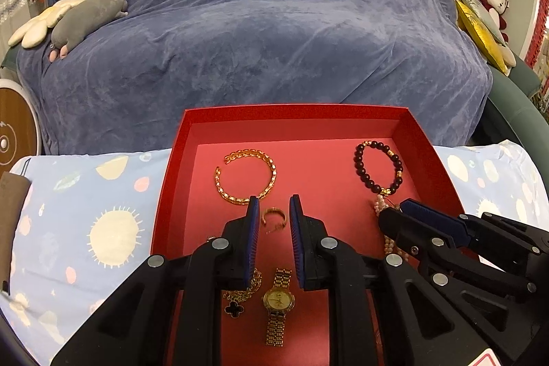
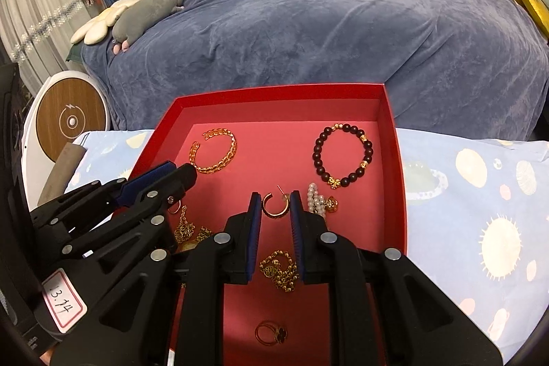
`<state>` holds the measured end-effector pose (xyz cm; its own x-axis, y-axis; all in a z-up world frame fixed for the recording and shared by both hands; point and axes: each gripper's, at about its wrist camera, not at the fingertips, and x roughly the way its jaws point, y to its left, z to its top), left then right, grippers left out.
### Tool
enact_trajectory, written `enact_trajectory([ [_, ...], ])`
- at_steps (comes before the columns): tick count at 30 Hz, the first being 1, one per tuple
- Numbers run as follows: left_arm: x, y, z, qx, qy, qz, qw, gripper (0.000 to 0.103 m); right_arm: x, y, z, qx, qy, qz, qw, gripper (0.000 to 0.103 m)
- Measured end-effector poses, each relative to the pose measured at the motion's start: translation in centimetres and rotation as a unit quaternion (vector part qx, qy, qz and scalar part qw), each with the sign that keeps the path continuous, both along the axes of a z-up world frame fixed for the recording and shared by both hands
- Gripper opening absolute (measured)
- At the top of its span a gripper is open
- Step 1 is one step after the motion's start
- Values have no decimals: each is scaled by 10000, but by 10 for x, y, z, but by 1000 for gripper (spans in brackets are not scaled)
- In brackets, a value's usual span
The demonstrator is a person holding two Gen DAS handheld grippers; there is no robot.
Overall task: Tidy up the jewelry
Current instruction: 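Carry both earrings over the red box and open the left gripper, then open the right gripper to drop its earring into the box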
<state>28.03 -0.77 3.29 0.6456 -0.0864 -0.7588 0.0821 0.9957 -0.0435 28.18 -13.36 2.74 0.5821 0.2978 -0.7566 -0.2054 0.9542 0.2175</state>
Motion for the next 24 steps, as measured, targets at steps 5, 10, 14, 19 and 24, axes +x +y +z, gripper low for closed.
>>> enact_trajectory([
  [5, -5, -1, 2, 139, -30, 83, 9999, 37, -5, 0, 5, -73, -66, -35, 9999, 17],
  [10, -15, 2, 10, 135, -78, 198, 9997, 51, -14, -4, 14, -77, -97, -52, 9999, 18],
  [14, -24, 1, 21, 139, -126, 217, 9996, 51, -24, -5, 25, -83, -160, -69, 9998, 18],
  [19, -37, -2, 36, 155, -193, 203, 9995, 51, -38, -8, 39, -80, -224, -88, 9997, 18],
  [24, -57, -7, 52, 182, -301, 163, 9992, 51, -58, -12, 54, -103, -310, -91, 9994, 18],
])
